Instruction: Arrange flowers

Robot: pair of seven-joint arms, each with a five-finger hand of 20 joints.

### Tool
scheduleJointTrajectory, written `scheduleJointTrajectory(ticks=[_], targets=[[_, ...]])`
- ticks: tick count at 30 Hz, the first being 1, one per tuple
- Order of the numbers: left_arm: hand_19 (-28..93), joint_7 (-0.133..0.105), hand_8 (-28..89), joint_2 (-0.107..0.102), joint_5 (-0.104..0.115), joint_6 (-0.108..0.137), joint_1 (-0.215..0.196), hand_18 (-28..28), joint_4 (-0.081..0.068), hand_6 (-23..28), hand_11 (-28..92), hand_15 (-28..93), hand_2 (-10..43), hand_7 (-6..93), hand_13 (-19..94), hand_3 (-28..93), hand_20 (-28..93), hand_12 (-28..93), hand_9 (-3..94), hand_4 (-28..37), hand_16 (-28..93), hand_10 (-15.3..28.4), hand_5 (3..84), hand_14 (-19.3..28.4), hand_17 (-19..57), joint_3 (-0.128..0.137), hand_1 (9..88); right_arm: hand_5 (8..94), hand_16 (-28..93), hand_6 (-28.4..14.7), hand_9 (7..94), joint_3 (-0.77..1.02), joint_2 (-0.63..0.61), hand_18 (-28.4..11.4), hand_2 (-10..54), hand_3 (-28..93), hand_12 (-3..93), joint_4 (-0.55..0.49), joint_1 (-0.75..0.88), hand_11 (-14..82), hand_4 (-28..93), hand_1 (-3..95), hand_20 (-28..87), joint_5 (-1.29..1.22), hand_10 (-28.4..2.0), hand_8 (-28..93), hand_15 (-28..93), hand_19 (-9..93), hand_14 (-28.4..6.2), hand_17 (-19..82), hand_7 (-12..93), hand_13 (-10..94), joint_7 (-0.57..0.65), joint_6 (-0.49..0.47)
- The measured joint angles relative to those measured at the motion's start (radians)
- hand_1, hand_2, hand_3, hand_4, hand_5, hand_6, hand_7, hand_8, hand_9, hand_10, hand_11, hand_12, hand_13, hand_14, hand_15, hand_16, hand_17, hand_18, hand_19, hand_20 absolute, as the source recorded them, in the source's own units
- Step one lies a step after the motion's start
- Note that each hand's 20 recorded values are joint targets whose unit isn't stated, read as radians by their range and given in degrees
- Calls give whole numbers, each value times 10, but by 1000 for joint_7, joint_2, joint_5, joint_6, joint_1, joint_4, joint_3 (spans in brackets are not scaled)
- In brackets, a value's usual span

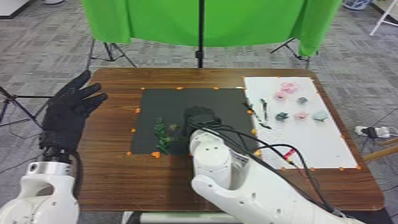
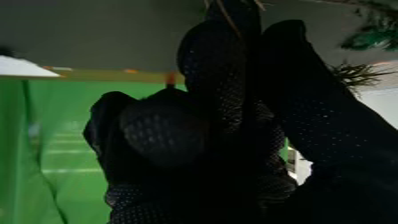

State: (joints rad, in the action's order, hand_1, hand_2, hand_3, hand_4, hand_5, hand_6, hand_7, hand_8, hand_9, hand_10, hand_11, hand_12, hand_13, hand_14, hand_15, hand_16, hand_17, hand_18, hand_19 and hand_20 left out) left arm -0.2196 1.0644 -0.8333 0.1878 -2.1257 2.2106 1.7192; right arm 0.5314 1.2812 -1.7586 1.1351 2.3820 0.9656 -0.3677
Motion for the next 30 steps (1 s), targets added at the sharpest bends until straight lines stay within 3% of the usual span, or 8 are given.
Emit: scheduleJointTrajectory(ticks=[4, 8, 20, 30], targets=[[538, 1, -110, 0, -2, -5, 10, 260, -3, 56, 247, 518, 53, 141, 226, 790, 119, 111, 320, -277, -73, 173, 353, 237, -98, -9, 253, 937, 176, -9, 915, -14, 0, -224, -52, 742, 216, -1, -1, 487, -260, 441, 515, -3, -129, 23, 709, 932, -99, 573, 218, 882, -1, 4], [539, 1, -110, -1, -2, -10, 21, 260, -8, 56, 246, 519, 52, 140, 226, 791, 119, 110, 319, -276, -73, 173, 353, 237, -98, -20, 253, 937, 181, 1, 935, -31, 2, -228, -26, 737, 215, -2, -7, 472, -248, 425, 522, -2, -136, -129, 704, 932, -103, 578, 269, 892, -1, 9], [539, 8, -109, -1, -6, -23, 51, 259, -21, 57, 247, 519, 52, 139, 226, 792, 119, 111, 320, -276, -74, 173, 354, 237, -98, -40, 254, 937, 188, 11, 937, -47, 23, -231, 18, 696, 206, 17, -14, 473, -265, 391, 524, -10, -138, -153, 696, 932, -103, 583, 275, 899, 4, 12], [539, 16, -109, 1, -8, -25, 53, 258, -21, 60, 247, 520, 53, 140, 227, 791, 119, 110, 321, -274, -74, 174, 355, 237, -98, -41, 254, 937, 189, 10, 937, -39, 30, -230, 28, 659, 201, 21, -7, 457, -277, 374, 513, -16, -134, -156, 680, 932, -101, 579, 235, 898, 6, 12]])
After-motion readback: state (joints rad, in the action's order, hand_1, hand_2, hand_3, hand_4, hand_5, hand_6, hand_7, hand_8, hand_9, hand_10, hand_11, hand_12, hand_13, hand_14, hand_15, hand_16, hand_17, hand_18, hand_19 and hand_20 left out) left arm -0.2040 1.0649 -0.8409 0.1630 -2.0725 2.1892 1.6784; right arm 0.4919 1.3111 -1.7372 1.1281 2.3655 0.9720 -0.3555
